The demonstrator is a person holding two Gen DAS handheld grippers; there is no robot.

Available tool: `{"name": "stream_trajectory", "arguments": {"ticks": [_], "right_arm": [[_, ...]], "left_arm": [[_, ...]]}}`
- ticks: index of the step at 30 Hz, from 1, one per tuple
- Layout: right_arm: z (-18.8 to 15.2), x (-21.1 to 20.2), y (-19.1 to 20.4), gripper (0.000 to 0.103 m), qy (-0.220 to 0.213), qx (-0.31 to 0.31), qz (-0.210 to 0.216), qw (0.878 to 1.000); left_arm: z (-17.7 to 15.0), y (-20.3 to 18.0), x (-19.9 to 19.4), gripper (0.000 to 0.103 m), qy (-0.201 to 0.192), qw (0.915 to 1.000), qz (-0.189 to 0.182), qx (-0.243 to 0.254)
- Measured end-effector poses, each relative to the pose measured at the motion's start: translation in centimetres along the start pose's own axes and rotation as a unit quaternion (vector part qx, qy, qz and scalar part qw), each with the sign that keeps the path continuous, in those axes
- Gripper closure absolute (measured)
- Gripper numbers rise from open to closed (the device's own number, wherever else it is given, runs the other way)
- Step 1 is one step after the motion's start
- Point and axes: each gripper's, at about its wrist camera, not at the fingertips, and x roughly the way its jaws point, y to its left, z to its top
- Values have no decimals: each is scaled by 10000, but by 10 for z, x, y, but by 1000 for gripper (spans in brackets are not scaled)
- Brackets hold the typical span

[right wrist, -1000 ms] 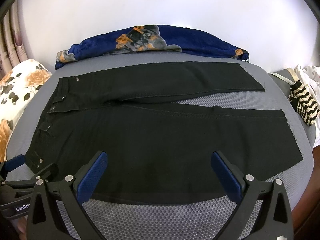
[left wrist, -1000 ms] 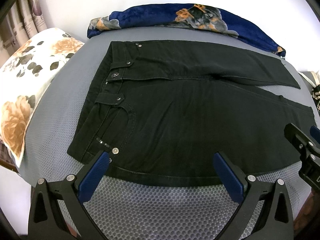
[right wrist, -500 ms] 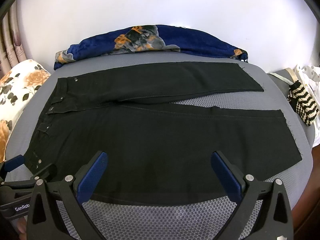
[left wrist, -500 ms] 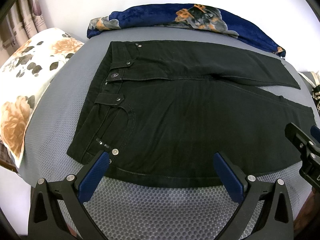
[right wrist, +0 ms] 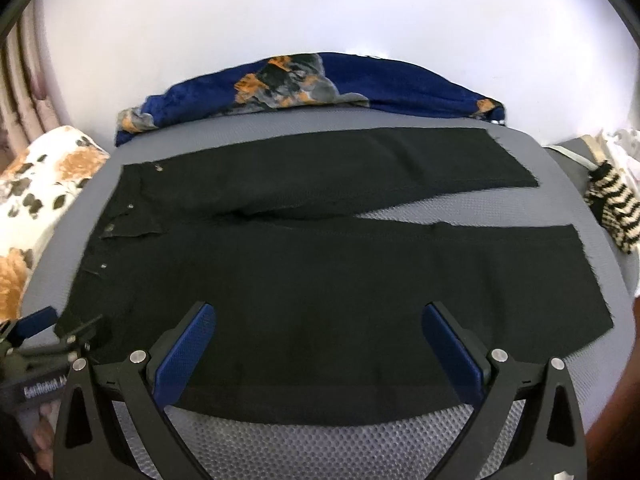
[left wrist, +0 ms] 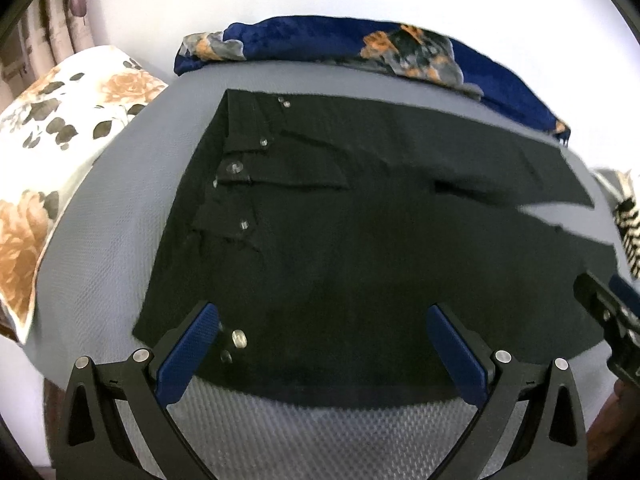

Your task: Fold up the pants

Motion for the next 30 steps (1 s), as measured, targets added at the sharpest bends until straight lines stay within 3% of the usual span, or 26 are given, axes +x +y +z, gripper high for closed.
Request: {"name": "stream_trajectory", "arguments": {"ticks": [5, 11, 16, 20, 30], "right_arm": [[23, 3, -6, 0, -96, -7, 283, 9996], [52, 21, -7, 1, -71, -124, 331, 9993], [76, 44, -10, 1, 101, -1, 369, 9993], [90, 63, -6, 1, 230, 8, 330, 9992], [122, 110, 15, 1, 477, -191, 304, 9982]], "left_arm": [[42, 39, 5, 4, -249, 9991, -229, -272], [106, 102, 36, 27, -333, 9936, -693, -828], [152, 150, 85, 49, -60, 9771, -1606, -1395], [176, 172, 125, 60, 129, 9678, -1881, -1670], [202, 199, 192, 60, 385, 9503, -2312, -2049]]}}
